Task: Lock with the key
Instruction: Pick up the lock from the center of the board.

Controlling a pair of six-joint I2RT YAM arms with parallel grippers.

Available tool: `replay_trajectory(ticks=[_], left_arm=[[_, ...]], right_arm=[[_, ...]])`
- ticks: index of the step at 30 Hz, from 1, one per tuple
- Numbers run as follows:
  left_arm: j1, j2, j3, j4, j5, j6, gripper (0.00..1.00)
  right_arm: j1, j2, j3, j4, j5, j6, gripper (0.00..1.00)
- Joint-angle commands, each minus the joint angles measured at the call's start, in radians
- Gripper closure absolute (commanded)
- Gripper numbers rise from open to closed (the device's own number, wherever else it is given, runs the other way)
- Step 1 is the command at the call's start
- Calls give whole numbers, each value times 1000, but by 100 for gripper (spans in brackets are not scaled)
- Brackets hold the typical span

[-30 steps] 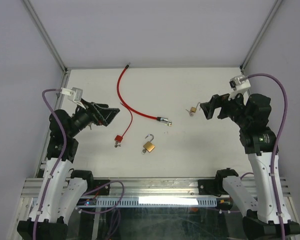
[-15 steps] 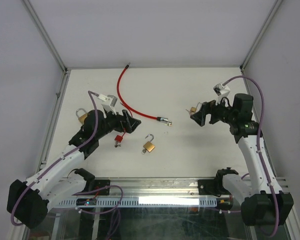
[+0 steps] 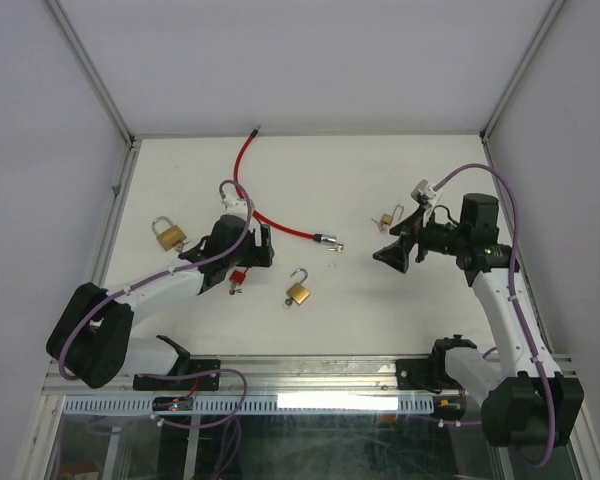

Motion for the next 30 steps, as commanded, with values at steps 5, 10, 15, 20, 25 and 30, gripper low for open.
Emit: replay_trajectory(ticks=[5,10,15,20,25,30], left_arm=[[-11,129,171,-110,-190,84,33],[-12,238,249,-184,-156,122,53],[-11,257,269,-200,-127,129,58],[-12,267,271,-200,-112,130,67],[-12,288,281,-208,-88,131,68],[-11,293,281,-208,-78,129,67]], right_arm=[[-9,16,37,-22,-80,-108,0],[-9,19,46,-30,-87,-116,0],[-9,20,50,-29,-79,-108,0],[-7,22,50,-29,-83,-104,0],[-7,19,48,-27,-88,-102,0],[-5,19,46,-25,-90,-99,0]])
